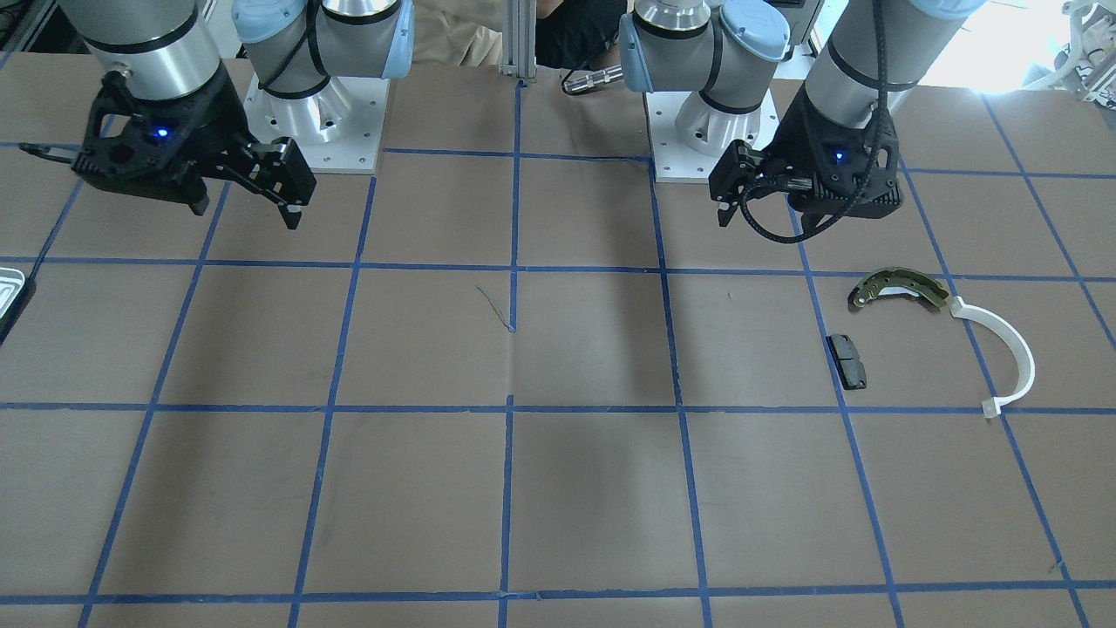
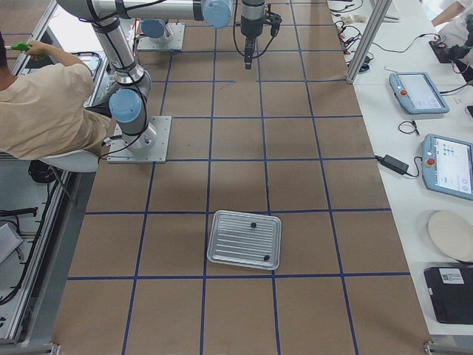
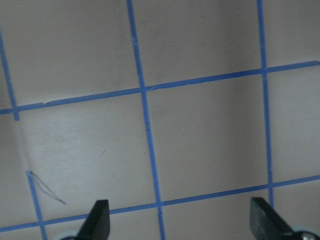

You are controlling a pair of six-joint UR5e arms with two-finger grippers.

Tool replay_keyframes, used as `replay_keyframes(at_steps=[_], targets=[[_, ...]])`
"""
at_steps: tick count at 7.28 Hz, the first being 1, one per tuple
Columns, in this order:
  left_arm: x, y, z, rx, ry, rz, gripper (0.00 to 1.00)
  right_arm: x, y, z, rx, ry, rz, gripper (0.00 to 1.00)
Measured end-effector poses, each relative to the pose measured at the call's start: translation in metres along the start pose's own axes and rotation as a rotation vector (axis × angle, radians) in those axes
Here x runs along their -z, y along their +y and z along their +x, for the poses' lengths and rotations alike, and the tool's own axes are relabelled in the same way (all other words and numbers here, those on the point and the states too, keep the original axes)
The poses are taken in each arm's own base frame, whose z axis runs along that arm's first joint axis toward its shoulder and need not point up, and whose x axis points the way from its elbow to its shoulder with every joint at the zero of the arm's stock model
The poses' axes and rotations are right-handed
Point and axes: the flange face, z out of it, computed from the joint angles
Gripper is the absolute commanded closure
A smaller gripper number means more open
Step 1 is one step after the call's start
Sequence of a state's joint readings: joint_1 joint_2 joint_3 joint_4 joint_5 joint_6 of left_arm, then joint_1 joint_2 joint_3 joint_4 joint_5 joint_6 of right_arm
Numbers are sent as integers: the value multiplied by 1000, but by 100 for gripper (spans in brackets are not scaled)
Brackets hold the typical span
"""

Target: Place bearing gear from tray to pile

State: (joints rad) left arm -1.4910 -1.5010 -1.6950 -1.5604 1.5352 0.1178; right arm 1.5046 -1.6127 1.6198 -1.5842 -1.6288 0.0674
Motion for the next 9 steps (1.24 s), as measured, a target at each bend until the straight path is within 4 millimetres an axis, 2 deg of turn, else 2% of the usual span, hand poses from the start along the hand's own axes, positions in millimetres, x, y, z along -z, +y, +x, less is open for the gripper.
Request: replay_keyframes(at_steps=[2,3,4,5,6,7,8,9], targets=[[3,1,0,1,-4,6,0,6,-17,88,92,71,20,0],[3,1,0,1,-4,6,0,0,-24,145,121,71,7,0],[3,1,0,0,-4,6,0,-14,-29,204,153,51,-19,0],[3,1,0,-1,-4,6,0,-39,-40,261,195,32,-33,0],[2,1,-1,-1,-4,5,0,-72,-57,316,256,32,-28,0],[3,1,-1,1,-2,6,0,-114,-74,372,320,30,-30,0],[4,1,-1,2,0,8,0,-154,-83,420,376,26,-36,0],[5,0,-2,3,0,11,0,-189,-90,454,443,33,-32,0]])
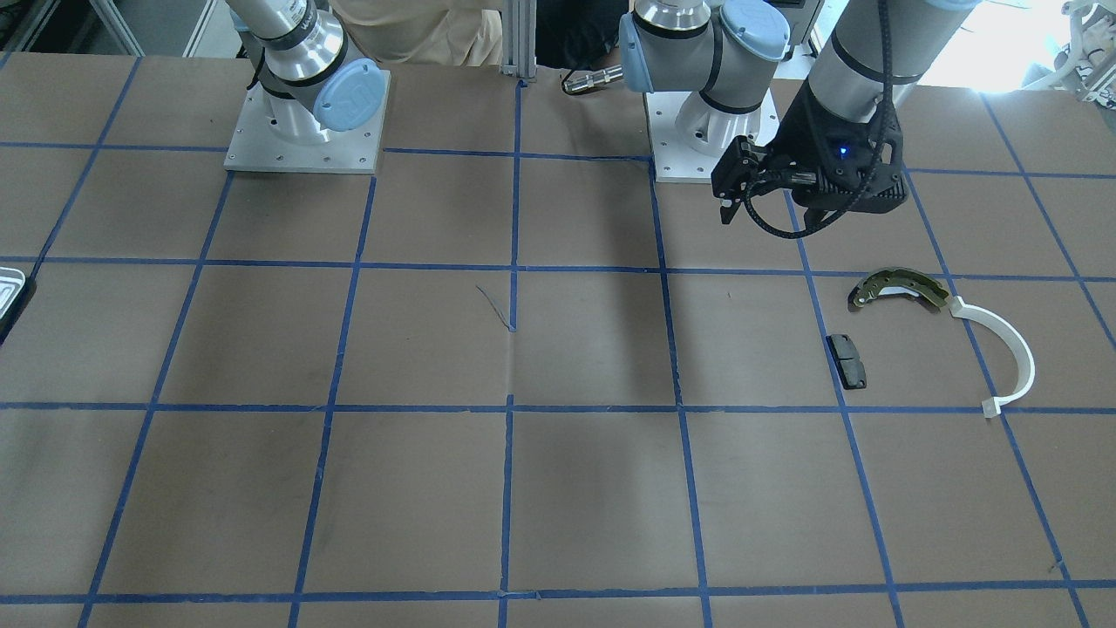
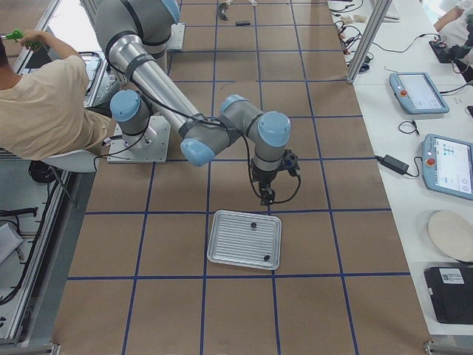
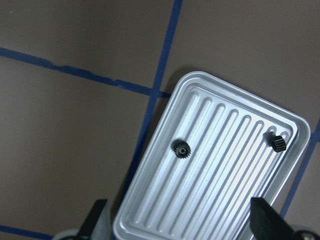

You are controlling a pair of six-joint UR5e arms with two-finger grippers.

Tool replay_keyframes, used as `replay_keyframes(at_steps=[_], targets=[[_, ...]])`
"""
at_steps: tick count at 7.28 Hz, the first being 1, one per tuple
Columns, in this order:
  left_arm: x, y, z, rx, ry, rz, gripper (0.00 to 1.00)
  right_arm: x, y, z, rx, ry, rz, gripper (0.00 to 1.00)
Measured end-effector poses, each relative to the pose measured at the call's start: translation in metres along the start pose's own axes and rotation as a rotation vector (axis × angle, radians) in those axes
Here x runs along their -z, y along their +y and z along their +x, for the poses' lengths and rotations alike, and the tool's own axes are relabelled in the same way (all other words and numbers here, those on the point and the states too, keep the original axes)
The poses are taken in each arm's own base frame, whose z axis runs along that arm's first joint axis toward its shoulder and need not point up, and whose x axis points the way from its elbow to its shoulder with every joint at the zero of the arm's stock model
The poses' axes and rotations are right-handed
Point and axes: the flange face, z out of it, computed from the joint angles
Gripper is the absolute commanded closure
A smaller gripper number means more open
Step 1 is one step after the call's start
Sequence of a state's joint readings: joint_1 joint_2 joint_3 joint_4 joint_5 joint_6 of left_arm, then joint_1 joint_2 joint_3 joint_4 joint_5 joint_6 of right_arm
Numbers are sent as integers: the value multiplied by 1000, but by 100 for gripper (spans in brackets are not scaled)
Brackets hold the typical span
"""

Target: Place bearing gear from tray to pile

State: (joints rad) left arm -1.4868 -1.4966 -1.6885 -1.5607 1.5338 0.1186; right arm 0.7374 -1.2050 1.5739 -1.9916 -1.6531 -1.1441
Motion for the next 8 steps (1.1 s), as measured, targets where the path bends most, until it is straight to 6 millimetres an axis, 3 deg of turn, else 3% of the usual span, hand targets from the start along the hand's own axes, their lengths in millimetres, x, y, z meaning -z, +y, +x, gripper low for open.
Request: replay_keyframes(at_steps=[2,3,5,8], targets=[[4,-1,0,2,-1,7,0,-64,14,46,78,16,-1,1],[4,-2,0,2,-3,8,0,-81,16,62,122,26,-2,2],[5,-1,1,-1,-2,7,0,-102,18,90,222,36,1,7],[-1,-1,2,-7,2,-1,0,-124,16,104,236,23,-3,18]])
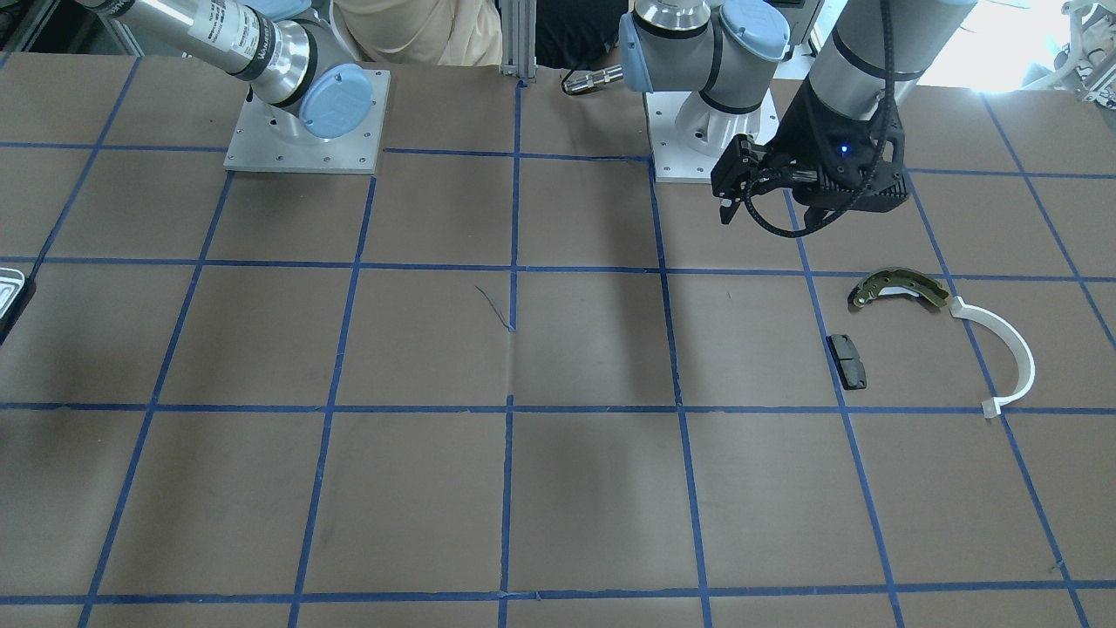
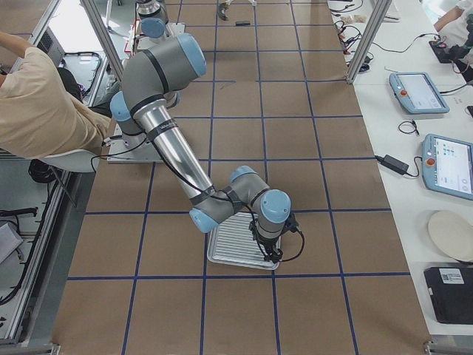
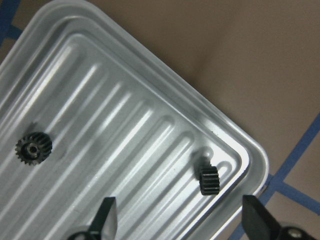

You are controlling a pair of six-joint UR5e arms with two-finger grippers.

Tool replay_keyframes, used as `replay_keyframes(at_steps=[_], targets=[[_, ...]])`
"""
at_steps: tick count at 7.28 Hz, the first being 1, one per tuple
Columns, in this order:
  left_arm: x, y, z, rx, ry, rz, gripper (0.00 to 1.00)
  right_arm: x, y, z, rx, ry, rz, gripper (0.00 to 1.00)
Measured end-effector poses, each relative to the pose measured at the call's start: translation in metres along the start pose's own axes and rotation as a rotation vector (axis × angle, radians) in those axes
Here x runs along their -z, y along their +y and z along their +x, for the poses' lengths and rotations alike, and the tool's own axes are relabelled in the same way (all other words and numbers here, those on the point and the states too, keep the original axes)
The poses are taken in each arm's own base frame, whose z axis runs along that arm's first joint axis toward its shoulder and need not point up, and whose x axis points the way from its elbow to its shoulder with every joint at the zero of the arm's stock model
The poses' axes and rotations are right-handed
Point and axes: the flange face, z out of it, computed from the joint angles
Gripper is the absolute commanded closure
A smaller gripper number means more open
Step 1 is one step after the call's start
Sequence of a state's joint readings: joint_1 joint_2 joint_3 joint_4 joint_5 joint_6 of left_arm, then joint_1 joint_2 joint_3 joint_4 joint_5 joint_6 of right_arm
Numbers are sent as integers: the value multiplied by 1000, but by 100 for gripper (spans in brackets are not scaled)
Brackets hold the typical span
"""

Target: Place bearing gear from tray to pile

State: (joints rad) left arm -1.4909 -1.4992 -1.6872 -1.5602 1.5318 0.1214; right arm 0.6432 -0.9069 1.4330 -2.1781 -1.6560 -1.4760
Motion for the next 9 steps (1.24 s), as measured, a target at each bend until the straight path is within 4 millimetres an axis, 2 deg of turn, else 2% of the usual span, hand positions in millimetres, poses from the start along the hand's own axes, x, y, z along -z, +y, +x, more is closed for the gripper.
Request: replay_keyframes(at_steps=[3,4,6,8,9], targets=[[-2,-1,-4,-3,-3,-1,0,-23,-2,1,-17,-30,1,22],[-1,-2,-5,-2,-3,5,0,-26,-2,2,-20,-27,1,28],[1,-2,-6,-1,-5,18,0,-27,-2,3,-26,-15,1,70],[0,-2,-7,-3,-9,16,0,-27,-2,3,-28,-12,-5,100],[-1,-2,-7,-4,-11,14,0,-28,-2,3,-30,-13,-8,100]])
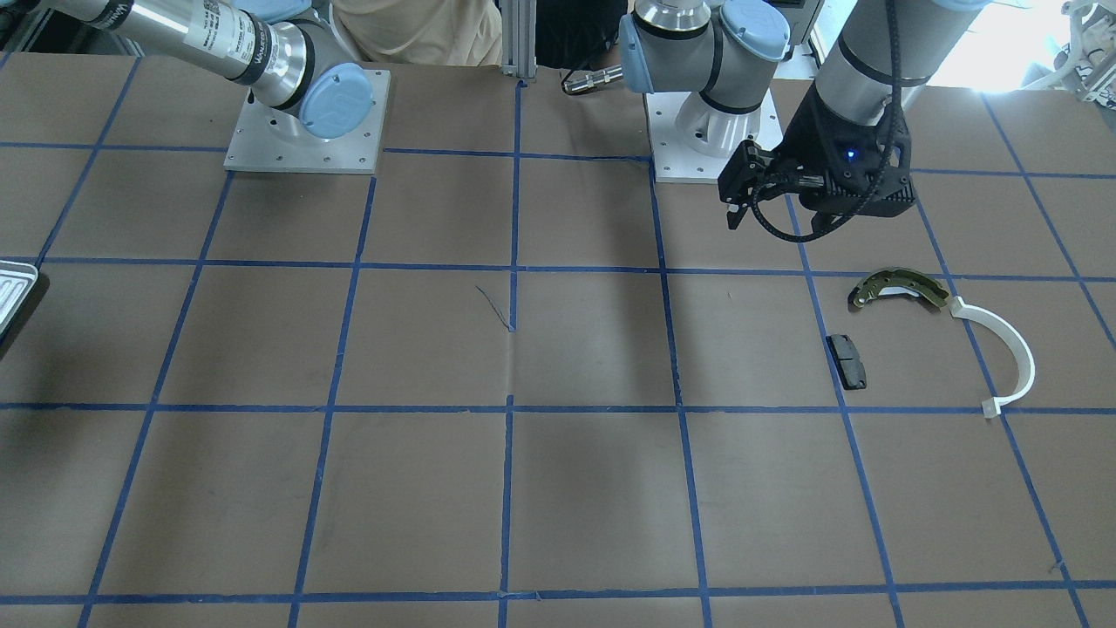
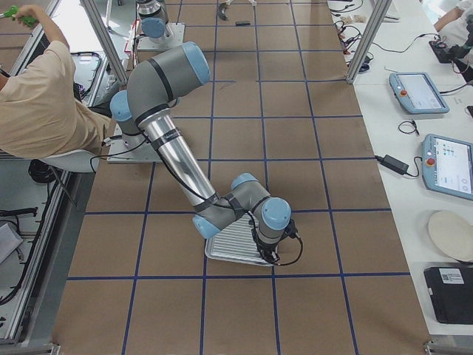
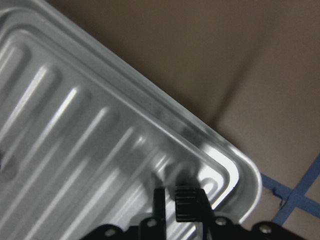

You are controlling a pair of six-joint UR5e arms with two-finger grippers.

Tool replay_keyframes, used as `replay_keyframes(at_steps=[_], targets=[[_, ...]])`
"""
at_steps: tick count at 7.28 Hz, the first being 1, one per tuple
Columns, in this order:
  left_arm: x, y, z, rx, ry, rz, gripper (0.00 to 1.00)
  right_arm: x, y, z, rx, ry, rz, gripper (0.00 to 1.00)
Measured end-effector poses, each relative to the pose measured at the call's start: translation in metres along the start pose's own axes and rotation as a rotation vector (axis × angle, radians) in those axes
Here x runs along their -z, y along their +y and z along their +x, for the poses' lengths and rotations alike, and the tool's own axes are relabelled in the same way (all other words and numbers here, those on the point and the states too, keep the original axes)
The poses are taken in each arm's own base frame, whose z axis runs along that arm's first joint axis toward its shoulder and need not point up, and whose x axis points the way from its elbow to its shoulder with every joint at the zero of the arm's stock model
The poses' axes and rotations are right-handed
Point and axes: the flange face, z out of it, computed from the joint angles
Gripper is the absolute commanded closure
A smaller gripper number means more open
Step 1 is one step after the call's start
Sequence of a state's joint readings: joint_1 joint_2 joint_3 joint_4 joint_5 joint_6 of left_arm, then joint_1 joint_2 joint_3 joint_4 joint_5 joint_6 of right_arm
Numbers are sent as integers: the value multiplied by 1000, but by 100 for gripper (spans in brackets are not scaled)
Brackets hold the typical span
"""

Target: Place bearing gear from tray to pile

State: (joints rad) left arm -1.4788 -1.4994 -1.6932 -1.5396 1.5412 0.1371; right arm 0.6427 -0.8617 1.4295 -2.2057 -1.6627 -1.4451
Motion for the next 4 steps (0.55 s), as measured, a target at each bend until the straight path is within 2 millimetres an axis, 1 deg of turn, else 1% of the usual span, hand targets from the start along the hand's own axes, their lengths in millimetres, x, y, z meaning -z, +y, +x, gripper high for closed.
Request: replay_keyframes(at_steps=[2,3,4], targets=[[-1,0,0,0,-2,-6,0,2,0,-1,-27,0,4,100],[-1,0,0,1,0,-7,0,11,-1,-1,-39,10,5,100],[-2,0,0,2,1,-8,0,35,-6,-5,-43,27,9,100]])
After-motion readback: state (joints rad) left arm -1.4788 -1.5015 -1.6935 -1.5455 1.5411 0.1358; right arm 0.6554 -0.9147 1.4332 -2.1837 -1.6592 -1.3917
